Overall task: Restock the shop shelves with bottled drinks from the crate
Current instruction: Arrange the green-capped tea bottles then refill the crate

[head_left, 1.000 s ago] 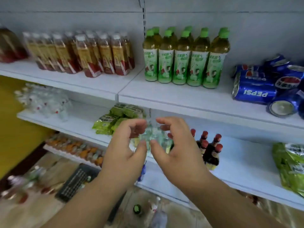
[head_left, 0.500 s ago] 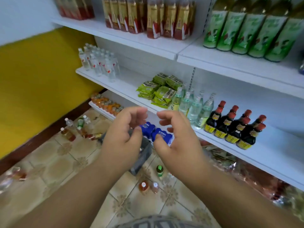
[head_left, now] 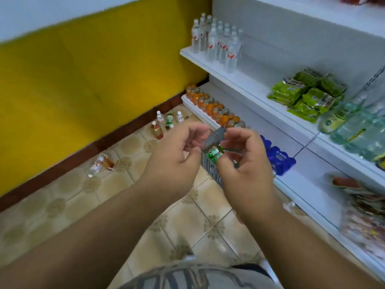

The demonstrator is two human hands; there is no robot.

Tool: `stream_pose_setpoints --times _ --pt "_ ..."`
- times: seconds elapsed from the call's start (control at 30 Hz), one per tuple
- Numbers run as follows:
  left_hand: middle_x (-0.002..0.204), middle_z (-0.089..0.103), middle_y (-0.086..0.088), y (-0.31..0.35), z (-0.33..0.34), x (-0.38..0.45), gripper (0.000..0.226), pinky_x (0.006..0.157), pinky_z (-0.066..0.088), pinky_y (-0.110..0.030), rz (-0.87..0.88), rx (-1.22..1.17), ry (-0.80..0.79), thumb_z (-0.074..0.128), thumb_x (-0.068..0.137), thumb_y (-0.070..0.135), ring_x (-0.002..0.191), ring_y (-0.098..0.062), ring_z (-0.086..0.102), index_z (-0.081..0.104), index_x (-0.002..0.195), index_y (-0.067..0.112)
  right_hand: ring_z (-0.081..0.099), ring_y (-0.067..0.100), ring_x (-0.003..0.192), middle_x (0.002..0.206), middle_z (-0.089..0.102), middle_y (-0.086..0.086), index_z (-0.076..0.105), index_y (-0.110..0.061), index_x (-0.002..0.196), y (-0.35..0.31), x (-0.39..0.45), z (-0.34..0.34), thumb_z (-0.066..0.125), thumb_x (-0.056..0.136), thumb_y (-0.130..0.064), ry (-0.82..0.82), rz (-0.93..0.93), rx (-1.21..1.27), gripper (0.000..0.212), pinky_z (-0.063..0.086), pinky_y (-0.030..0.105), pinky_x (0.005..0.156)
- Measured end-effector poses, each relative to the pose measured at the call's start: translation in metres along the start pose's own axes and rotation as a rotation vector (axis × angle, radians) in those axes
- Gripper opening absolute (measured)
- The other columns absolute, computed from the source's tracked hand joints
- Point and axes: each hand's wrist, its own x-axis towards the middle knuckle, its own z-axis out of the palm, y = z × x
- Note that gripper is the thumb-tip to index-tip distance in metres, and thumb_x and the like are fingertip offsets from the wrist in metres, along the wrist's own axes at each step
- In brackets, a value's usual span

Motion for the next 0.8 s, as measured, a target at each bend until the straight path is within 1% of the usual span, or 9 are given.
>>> stream_pose_setpoints --times 0.07,0.1,0.2,0.27,0.37,0.47,0.6,0.7,0.8 --pt "0.106 0.062 0.018 -0.015 -0.027 -0.002 0.041 0.088 0.049 -0.016 -0.023 -0.020 0.003 0.051 0.088 0.011 0.103 -0.008 0.062 0.055 0.115 0.042 0.062 0.011 0.105 0.106 0.060 -0.018 0.055 -0.048 0.108 -0.004 0.001 0.025 0.055 0.076 -0.032 0.033 0.001 0.072 0.036 0.053 0.029 0.088" --pt "0.106 0.062 0.019 -0.023 -0.038 0.000 0.041 0.088 0.049 -0.017 -0.022 -0.033 -0.003 0.052 0.088 0.011 0.103 -0.009 0.062 0.055 0.116 0.042 0.064 0.014 0.104 0.105 0.062 -0.016 0.056 -0.047 0.107 -0.004 0.003 0.035 0.057 0.077 -0.027 0.059 -0.011 0.097 0.036 0.053 0.031 0.087" --pt "0.105 0.063 0.020 -0.037 -0.046 0.015 0.041 0.087 0.049 -0.016 -0.033 -0.065 -0.004 0.053 0.087 0.011 0.102 -0.009 0.063 0.056 0.115 0.041 0.065 0.016 0.098 0.102 0.063 -0.013 0.057 -0.047 0.103 0.002 0.013 0.044 0.058 0.080 -0.011 0.103 -0.022 0.145 0.043 0.053 0.028 0.083" --pt "0.103 0.064 0.019 -0.045 -0.037 0.032 0.041 0.085 0.050 -0.017 -0.056 -0.128 -0.029 0.053 0.085 0.012 0.100 -0.010 0.063 0.058 0.112 0.042 0.064 0.015 0.097 0.101 0.063 -0.013 0.056 -0.048 0.101 0.009 0.026 0.046 0.059 0.080 -0.007 0.125 0.007 0.140 0.046 0.053 0.027 0.081" --pt "0.103 0.063 0.022 -0.057 -0.020 0.060 0.040 0.085 0.049 -0.016 -0.083 -0.157 -0.128 0.054 0.085 0.014 0.100 -0.008 0.063 0.057 0.111 0.045 0.064 0.015 0.096 0.100 0.063 -0.013 0.057 -0.043 0.101 0.022 0.046 0.048 0.060 0.080 -0.007 0.138 0.047 0.136 0.042 0.052 0.027 0.080" --pt "0.105 0.063 0.023 -0.074 -0.013 0.094 0.041 0.084 0.048 -0.013 -0.065 -0.128 -0.178 0.054 0.086 0.014 0.102 -0.007 0.063 0.056 0.111 0.046 0.064 0.015 0.095 0.099 0.062 -0.014 0.058 -0.038 0.102 0.039 0.079 0.051 0.060 0.080 -0.011 0.144 0.064 0.148 0.035 0.053 0.026 0.080" --pt "0.106 0.064 0.021 -0.092 -0.012 0.159 0.038 0.087 0.052 -0.019 -0.084 -0.086 -0.160 0.056 0.086 0.017 0.103 -0.008 0.064 0.058 0.112 0.045 0.066 0.016 0.094 0.099 0.064 -0.013 0.058 -0.045 0.100 0.054 0.155 0.057 0.060 0.076 -0.029 0.147 0.080 0.170 0.029 0.056 0.031 0.081" --pt "0.104 0.065 0.018 -0.099 -0.006 0.208 0.035 0.090 0.053 -0.026 -0.095 -0.048 -0.167 0.055 0.087 0.017 0.102 -0.009 0.064 0.058 0.108 0.045 0.066 0.015 0.094 0.099 0.066 -0.008 0.058 -0.049 0.098 0.061 0.216 0.059 0.061 0.074 -0.030 0.106 0.097 0.161 0.030 0.056 0.027 0.078" --pt "0.106 0.065 0.015 -0.105 -0.004 0.254 0.033 0.089 0.053 -0.023 -0.106 -0.013 -0.185 0.056 0.088 0.021 0.103 -0.006 0.063 0.057 0.111 0.045 0.067 0.011 0.089 0.095 0.067 -0.010 0.058 -0.045 0.101 0.067 0.268 0.058 0.061 0.076 -0.030 0.102 0.148 0.116 0.029 0.057 0.023 0.072"
